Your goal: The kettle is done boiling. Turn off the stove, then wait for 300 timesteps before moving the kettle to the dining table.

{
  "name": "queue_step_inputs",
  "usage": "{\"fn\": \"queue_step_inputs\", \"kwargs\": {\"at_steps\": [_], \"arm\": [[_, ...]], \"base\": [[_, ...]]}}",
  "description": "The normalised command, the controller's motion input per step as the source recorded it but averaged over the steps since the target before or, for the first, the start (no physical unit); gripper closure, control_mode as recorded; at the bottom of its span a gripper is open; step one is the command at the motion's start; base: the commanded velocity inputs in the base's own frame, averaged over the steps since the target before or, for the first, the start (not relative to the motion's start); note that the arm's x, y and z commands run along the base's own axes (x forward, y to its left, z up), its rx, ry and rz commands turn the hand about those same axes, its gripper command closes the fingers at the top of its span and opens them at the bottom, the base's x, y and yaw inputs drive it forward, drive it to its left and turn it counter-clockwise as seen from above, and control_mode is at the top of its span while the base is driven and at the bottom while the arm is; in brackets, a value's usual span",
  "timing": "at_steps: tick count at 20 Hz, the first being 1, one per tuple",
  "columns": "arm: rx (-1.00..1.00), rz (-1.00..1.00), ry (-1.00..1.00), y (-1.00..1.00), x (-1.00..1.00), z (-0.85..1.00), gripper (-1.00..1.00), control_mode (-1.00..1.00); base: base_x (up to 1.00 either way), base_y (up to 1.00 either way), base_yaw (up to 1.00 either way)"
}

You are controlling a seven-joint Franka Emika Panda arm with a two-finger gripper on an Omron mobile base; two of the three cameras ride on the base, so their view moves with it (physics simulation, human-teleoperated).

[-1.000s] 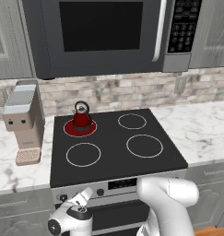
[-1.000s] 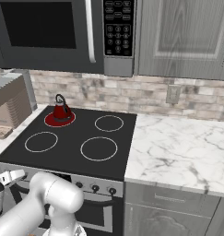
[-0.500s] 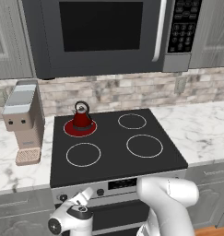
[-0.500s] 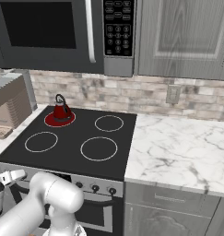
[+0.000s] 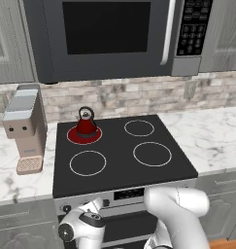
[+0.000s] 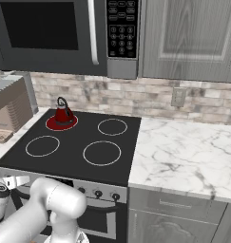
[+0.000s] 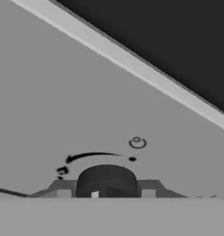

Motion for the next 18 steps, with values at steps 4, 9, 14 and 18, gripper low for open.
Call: {"fn": "queue_step_inputs", "kwargs": {"at_steps": [4, 9, 14, 18], "arm": [[0.23, 0.0, 0.0, -0.1, -0.03, 0.0, 1.0, -1.0], [0.21, 0.0, 0.0, -0.11, -0.06, 0.0, 1.0, -1.0], [0.19, 0.0, 0.0, -0.04, -0.03, 0.0, 1.0, -1.0], [0.18, -0.01, 0.0, 0.0, -0.03, 0.0, 1.0, -1.0]], "base": [[0.0, 0.0, 0.0], [0.0, 0.0, 0.0], [0.0, 0.0, 0.0], [0.0, 0.0, 0.0]]}}
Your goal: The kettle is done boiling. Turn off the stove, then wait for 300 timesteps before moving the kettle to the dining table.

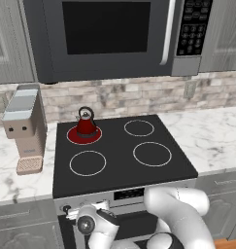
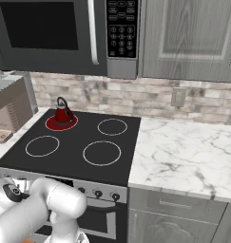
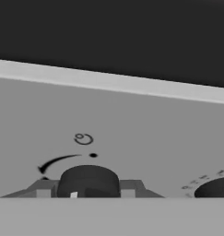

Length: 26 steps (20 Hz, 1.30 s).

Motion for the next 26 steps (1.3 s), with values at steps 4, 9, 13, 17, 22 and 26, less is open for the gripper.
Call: {"fn": "queue_step_inputs", "kwargs": {"at_steps": [4, 9, 13, 17, 22, 26], "arm": [[0.16, -0.02, 0.0, 0.0, -0.02, 0.0, 1.0, -1.0], [0.15, -0.02, 0.0, 0.0, -0.02, -0.01, 1.0, -1.0], [0.14, -0.02, 0.0, 0.0, -0.03, -0.03, 1.0, -1.0], [0.14, -0.03, 0.0, 0.0, -0.04, -0.03, 1.0, -1.0], [0.14, -0.03, 0.01, 0.0, -0.01, -0.01, 1.0, -1.0], [0.13, -0.03, 0.01, 0.0, -0.01, -0.01, 1.0, -1.0]], "base": [[0.0, 0.0, 0.0], [0.0, 0.0, 0.0], [0.0, 0.0, 0.0], [0.0, 0.0, 0.0], [0.0, 0.0, 0.0], [0.0, 0.0, 0.0]]}}
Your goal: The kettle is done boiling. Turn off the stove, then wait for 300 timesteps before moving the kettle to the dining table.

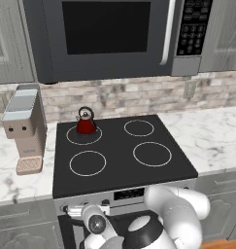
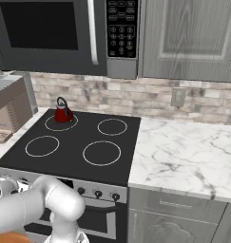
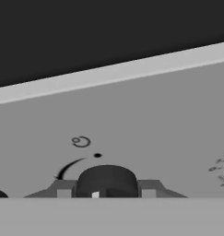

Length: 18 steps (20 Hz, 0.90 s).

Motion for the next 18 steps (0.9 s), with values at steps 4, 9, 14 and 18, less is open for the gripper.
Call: {"fn": "queue_step_inputs", "kwargs": {"at_steps": [4, 9, 14, 18], "arm": [[0.13, -0.03, 0.01, 0.0, -0.03, -0.02, 1.0, -1.0], [0.14, -0.03, 0.01, 0.0, -0.04, -0.03, 1.0, -1.0], [0.17, -0.04, 0.03, 0.0, -0.03, -0.05, 1.0, -1.0], [0.19, -0.04, 0.02, -0.01, -0.05, -0.02, 1.0, -1.0]], "base": [[0.0, 0.0, 0.0], [0.0, 0.0, 0.0], [0.0, 0.0, 0.0], [0.0, 0.0, 0.0]]}}
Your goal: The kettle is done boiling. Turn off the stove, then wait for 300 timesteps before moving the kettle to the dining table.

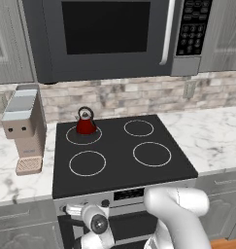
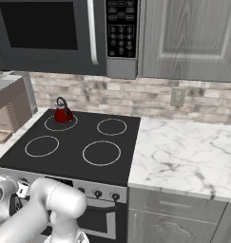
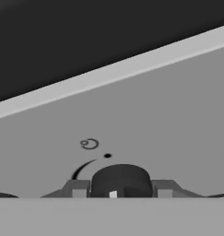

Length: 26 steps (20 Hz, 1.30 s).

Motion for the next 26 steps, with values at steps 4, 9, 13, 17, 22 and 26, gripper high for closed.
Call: {"fn": "queue_step_inputs", "kwargs": {"at_steps": [4, 9, 13, 17, 22, 26], "arm": [[0.19, -0.04, 0.02, -0.02, -0.07, -0.04, 1.0, -1.0], [0.16, -0.04, 0.03, 0.0, -0.07, -0.1, 1.0, -1.0], [0.15, -0.04, 0.04, 0.0, -0.01, -0.1, 1.0, -1.0], [0.08, -0.04, 0.07, 0.0, 0.0, -0.11, -1.0, -1.0], [0.0, 0.0, 0.05, 0.0, 0.0, -0.07, -1.0, -1.0], [0.0, 0.0, 0.01, 0.0, -0.02, -0.05, -1.0, -1.0]], "base": [[0.0, 0.0, 0.0], [0.0, 0.0, 0.0], [0.0, 0.0, 0.0], [0.0, 0.0, 0.0], [0.0, 0.0, 0.0], [0.0, 0.0, 0.0]]}}
